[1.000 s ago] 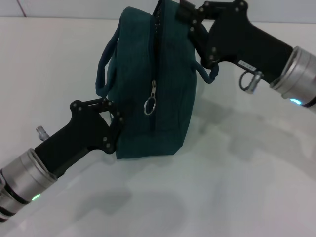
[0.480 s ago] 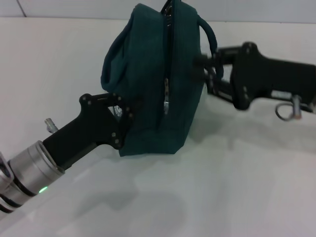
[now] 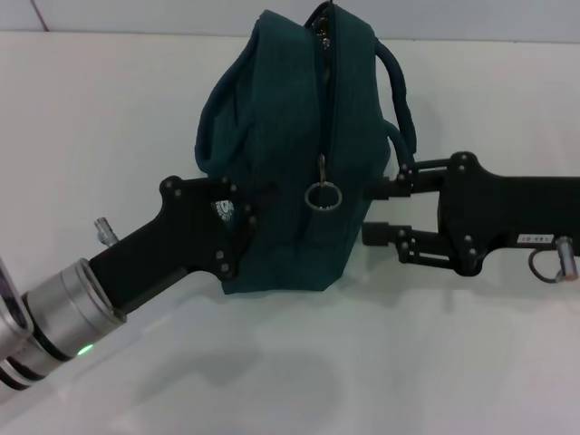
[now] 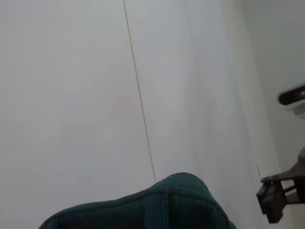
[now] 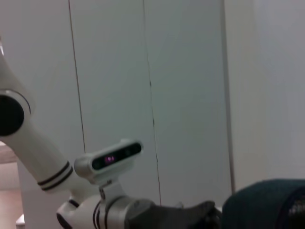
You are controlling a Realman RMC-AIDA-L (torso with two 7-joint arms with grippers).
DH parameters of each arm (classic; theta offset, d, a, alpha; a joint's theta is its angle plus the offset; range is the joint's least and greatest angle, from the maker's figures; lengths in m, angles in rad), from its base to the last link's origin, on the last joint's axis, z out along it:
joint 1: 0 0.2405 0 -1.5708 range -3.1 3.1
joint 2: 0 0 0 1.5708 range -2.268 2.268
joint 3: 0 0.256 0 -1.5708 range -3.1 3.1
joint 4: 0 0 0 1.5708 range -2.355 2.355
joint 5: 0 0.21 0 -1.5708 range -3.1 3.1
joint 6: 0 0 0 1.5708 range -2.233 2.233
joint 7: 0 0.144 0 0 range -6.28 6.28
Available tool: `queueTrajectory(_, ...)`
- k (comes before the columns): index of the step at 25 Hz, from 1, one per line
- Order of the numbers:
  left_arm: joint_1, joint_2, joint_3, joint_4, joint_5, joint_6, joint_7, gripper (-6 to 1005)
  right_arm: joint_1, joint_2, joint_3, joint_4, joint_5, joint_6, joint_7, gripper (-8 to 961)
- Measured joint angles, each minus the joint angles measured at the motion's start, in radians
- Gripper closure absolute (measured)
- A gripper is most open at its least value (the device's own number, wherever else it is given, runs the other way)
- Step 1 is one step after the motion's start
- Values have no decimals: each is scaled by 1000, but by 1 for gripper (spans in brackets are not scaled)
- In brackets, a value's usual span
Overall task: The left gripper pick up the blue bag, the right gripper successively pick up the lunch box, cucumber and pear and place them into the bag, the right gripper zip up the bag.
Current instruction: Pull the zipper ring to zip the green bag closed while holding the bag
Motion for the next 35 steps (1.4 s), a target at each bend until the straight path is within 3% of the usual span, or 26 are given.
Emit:
queueTrajectory(3, -2, 0, 0, 0, 6, 0, 0, 945, -4, -1, 1, 7, -8, 22, 4, 512)
queueTrajectory(17, -5, -3, 12, 0, 10, 0, 2, 945, 14, 48, -1, -11, -93, 166, 43, 518)
queueTrajectory(35, -11, -3, 12, 0, 10, 0, 2, 945, 59, 52, -36, -11, -109, 191, 44, 534)
